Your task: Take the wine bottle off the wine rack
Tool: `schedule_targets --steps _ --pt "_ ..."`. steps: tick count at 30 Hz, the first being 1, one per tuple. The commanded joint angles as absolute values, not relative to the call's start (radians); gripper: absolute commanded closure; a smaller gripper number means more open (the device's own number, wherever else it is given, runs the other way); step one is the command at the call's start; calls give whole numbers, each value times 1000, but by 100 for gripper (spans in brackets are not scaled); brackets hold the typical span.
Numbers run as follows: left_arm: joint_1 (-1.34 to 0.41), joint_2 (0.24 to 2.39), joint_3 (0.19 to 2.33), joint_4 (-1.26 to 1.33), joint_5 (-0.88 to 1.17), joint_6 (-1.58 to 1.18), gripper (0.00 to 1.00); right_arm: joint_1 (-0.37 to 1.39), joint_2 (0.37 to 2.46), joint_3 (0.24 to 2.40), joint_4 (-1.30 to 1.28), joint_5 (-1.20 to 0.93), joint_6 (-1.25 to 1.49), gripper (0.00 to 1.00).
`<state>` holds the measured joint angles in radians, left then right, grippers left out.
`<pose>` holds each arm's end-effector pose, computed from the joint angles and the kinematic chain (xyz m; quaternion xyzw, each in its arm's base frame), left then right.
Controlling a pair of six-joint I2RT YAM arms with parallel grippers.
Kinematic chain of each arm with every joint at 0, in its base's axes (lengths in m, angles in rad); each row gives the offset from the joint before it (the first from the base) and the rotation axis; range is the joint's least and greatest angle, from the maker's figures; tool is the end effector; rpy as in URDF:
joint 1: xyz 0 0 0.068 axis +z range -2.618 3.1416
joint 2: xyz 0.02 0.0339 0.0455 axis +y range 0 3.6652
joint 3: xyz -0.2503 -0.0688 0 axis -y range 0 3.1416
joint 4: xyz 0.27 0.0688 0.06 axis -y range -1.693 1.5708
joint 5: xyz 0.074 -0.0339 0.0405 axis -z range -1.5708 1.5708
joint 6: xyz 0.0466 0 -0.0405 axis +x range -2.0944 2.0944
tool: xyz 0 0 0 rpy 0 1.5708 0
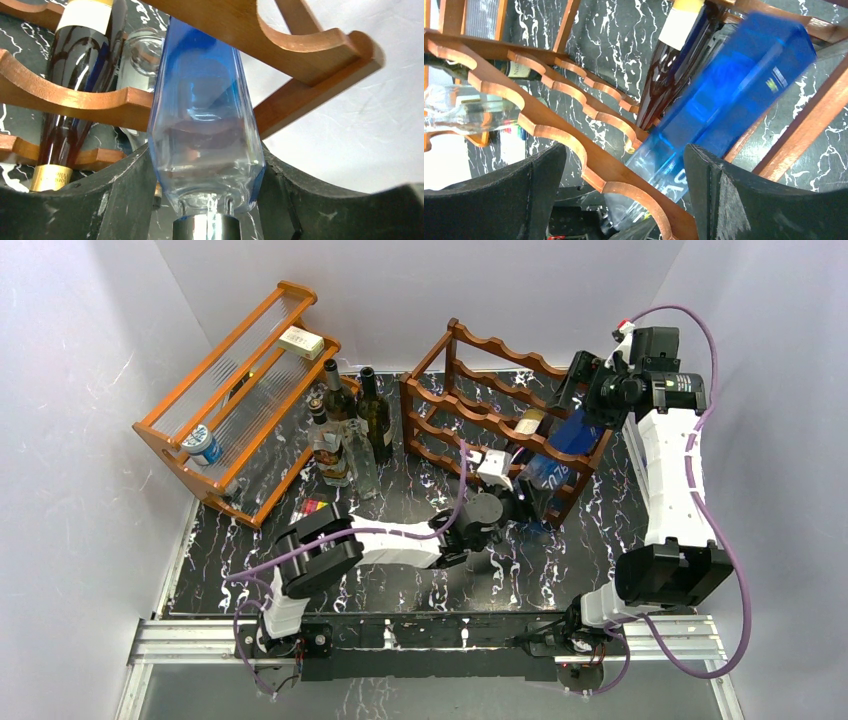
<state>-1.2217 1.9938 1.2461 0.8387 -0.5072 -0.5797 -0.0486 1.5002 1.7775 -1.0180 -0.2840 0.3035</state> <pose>0.1840 -0.4393 0.2126 0.0301 0.6778 -0.4553 0.5766 0.3335 -0.0031 0.4147 0.1025 0.9019 0.1792 0.3795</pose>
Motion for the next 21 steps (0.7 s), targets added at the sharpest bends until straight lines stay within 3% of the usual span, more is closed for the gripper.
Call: schedule_targets --steps 1,21 --pt "-1215 1867 1169 875 -482 -660 100 -19 1449 1750 -916 -340 239 2" --pt "-1202 1626 887 768 -486 -779 100 146 1454 1741 -882 -227 192 2"
